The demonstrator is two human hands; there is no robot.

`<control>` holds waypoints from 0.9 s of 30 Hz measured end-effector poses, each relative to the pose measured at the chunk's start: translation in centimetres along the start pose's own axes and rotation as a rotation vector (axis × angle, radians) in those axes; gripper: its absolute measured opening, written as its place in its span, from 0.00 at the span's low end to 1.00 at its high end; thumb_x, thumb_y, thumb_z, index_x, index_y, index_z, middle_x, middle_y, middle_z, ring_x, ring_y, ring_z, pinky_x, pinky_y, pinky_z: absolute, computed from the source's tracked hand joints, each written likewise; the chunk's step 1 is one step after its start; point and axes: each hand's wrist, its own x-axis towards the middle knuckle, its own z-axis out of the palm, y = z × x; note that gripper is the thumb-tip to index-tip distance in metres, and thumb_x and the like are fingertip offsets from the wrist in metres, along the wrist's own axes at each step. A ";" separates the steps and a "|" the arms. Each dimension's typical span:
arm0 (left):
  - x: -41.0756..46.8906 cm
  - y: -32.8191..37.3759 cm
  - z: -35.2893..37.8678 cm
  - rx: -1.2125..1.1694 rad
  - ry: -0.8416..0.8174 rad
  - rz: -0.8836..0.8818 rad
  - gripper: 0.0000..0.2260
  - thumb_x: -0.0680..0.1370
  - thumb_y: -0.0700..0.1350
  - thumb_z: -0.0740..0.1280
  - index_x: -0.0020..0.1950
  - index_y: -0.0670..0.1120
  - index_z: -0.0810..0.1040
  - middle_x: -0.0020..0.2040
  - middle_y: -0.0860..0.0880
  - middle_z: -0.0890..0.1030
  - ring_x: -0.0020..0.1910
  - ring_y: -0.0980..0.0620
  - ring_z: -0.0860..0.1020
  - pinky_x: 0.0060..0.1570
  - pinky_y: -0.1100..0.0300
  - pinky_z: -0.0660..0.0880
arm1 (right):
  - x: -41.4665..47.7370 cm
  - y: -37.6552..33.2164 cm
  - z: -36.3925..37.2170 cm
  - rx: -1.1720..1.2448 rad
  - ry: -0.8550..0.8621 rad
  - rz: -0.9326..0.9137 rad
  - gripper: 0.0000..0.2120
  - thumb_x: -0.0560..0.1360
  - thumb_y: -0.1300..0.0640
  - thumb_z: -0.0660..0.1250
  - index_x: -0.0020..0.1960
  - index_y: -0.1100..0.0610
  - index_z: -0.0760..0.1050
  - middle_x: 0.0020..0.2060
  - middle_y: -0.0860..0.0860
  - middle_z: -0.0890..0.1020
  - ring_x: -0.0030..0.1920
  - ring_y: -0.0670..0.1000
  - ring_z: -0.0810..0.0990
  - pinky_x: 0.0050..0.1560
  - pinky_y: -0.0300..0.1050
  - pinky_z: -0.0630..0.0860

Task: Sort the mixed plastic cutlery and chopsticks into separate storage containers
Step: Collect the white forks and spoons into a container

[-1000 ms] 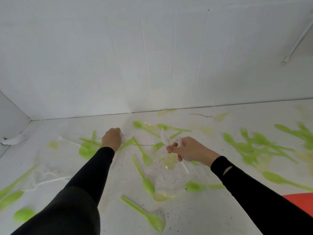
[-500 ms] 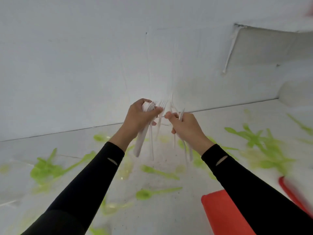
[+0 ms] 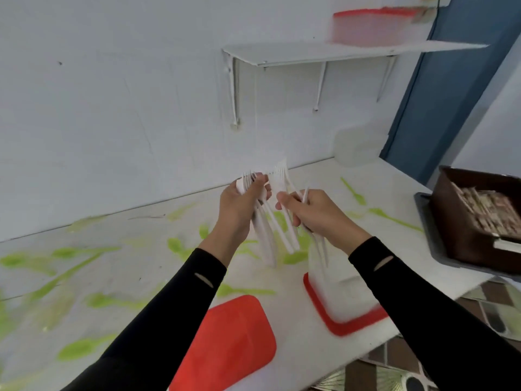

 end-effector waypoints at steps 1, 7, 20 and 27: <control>0.1 -0.3 0.8 -0.018 -0.003 -0.012 0.04 0.79 0.41 0.69 0.47 0.41 0.81 0.40 0.46 0.82 0.39 0.50 0.80 0.47 0.54 0.79 | 0.0 0.5 -0.7 -0.013 -0.022 0.001 0.16 0.80 0.46 0.64 0.41 0.55 0.81 0.25 0.49 0.74 0.20 0.41 0.68 0.24 0.30 0.64; 1.9 -2.5 5.7 0.024 -0.029 -0.075 0.07 0.75 0.39 0.73 0.51 0.40 0.79 0.41 0.41 0.78 0.40 0.45 0.77 0.40 0.53 0.75 | 1.4 2.9 -4.2 -0.014 -0.062 0.029 0.22 0.78 0.43 0.66 0.33 0.57 0.73 0.23 0.48 0.74 0.22 0.44 0.66 0.24 0.33 0.64; 8.3 -4.8 12.3 -0.152 -0.024 -0.073 0.08 0.77 0.44 0.71 0.47 0.40 0.77 0.36 0.47 0.78 0.36 0.53 0.79 0.44 0.58 0.80 | 7.9 6.5 -13.6 -0.043 -0.052 0.094 0.14 0.78 0.47 0.68 0.49 0.57 0.84 0.23 0.45 0.71 0.24 0.44 0.65 0.27 0.34 0.63; 11.4 -6.5 15.5 -0.039 0.130 -0.190 0.21 0.75 0.61 0.68 0.46 0.41 0.76 0.36 0.50 0.73 0.31 0.54 0.73 0.36 0.64 0.76 | 12.6 8.5 -17.7 -0.064 -0.206 0.067 0.21 0.80 0.47 0.65 0.52 0.66 0.81 0.22 0.41 0.74 0.26 0.45 0.64 0.27 0.33 0.62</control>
